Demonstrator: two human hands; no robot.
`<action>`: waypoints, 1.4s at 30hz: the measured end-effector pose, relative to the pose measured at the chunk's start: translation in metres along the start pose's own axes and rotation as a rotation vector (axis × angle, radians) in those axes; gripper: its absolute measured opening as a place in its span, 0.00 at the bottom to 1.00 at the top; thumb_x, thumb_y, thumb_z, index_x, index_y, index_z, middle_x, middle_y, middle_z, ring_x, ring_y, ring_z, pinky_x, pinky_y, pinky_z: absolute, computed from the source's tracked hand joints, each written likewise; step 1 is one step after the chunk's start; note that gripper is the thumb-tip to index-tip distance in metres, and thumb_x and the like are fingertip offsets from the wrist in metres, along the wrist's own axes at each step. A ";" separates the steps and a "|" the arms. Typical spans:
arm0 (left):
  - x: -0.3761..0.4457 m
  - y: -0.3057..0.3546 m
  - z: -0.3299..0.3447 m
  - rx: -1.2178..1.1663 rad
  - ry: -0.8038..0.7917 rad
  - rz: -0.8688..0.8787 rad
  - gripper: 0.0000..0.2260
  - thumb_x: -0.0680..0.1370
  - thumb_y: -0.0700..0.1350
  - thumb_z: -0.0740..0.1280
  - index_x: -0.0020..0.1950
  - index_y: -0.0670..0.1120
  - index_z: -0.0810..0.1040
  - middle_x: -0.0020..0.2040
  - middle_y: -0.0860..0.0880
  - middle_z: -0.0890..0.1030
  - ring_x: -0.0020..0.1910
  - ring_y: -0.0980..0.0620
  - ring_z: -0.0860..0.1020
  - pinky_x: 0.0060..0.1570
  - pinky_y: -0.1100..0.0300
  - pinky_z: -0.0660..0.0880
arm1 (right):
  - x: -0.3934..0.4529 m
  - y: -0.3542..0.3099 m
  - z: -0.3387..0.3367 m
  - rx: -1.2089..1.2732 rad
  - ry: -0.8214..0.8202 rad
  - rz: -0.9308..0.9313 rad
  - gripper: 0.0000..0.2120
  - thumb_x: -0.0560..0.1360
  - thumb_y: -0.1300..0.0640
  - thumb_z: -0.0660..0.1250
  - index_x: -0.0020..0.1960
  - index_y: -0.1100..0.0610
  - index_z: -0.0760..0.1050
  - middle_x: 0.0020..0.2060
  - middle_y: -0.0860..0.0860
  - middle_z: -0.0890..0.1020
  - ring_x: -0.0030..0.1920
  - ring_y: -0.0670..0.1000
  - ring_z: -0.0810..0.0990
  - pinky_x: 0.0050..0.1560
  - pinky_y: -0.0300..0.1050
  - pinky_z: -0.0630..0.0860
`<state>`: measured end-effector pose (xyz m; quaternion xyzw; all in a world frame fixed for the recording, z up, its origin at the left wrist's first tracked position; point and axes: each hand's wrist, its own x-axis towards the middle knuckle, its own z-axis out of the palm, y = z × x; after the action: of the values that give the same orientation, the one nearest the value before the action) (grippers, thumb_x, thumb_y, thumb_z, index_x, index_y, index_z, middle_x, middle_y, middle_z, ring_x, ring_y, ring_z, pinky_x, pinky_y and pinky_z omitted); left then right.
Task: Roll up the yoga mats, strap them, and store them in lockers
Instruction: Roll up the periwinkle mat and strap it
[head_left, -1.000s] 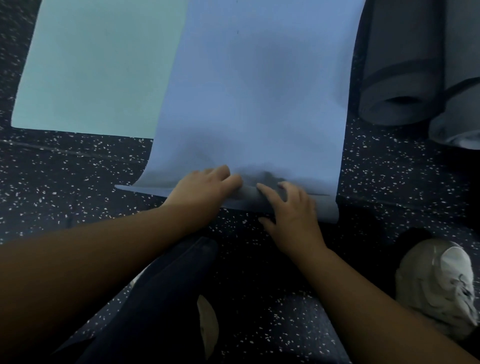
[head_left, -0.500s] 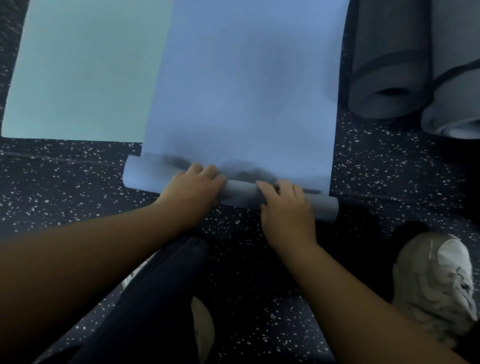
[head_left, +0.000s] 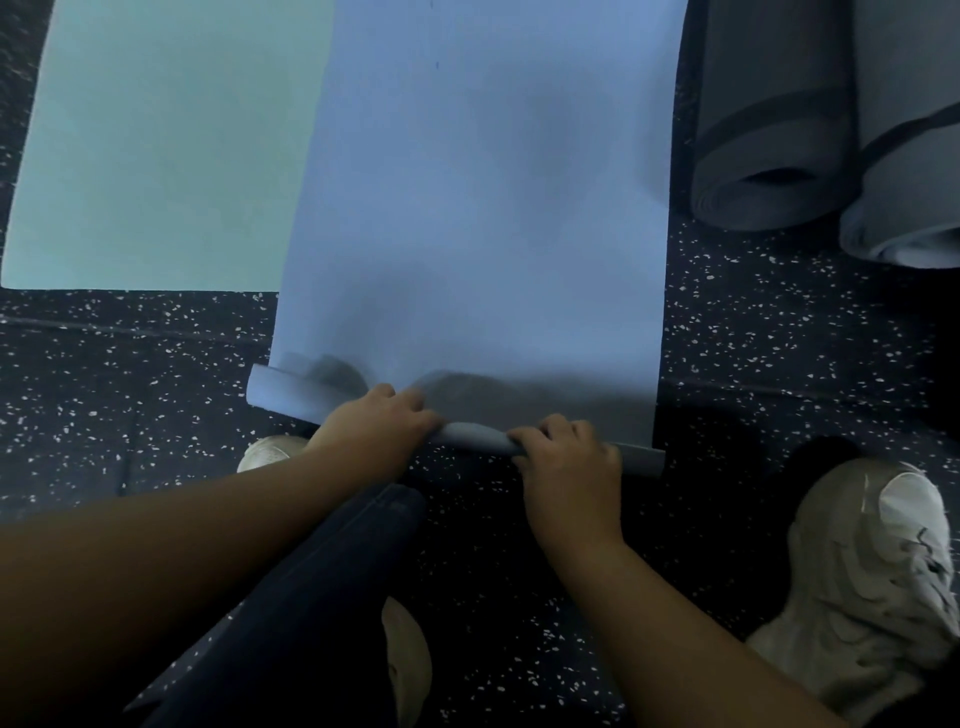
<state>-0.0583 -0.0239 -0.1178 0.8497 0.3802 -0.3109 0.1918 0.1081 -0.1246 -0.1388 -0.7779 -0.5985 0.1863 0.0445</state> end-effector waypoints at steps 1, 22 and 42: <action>0.000 0.000 -0.002 -0.003 -0.003 -0.008 0.18 0.81 0.43 0.57 0.71 0.55 0.66 0.64 0.49 0.69 0.61 0.46 0.69 0.55 0.53 0.73 | 0.002 0.002 0.000 0.006 -0.001 -0.011 0.15 0.58 0.57 0.81 0.41 0.49 0.82 0.35 0.49 0.79 0.36 0.56 0.78 0.33 0.47 0.71; 0.016 -0.004 -0.022 0.151 0.389 0.129 0.15 0.58 0.44 0.81 0.38 0.45 0.78 0.38 0.45 0.75 0.35 0.44 0.76 0.29 0.56 0.69 | 0.045 0.005 -0.015 -0.071 -0.040 0.075 0.08 0.78 0.50 0.63 0.50 0.55 0.74 0.51 0.53 0.73 0.56 0.57 0.69 0.47 0.49 0.57; 0.029 -0.005 -0.025 0.260 0.260 -0.011 0.12 0.80 0.42 0.58 0.62 0.50 0.71 0.60 0.51 0.75 0.60 0.49 0.71 0.53 0.56 0.65 | 0.034 0.014 -0.005 0.079 0.177 -0.205 0.15 0.62 0.69 0.73 0.45 0.57 0.75 0.41 0.53 0.77 0.40 0.56 0.73 0.39 0.49 0.72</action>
<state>-0.0378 0.0089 -0.1202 0.8982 0.3631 -0.2460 0.0277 0.1301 -0.0960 -0.1463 -0.7238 -0.6606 0.1349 0.1467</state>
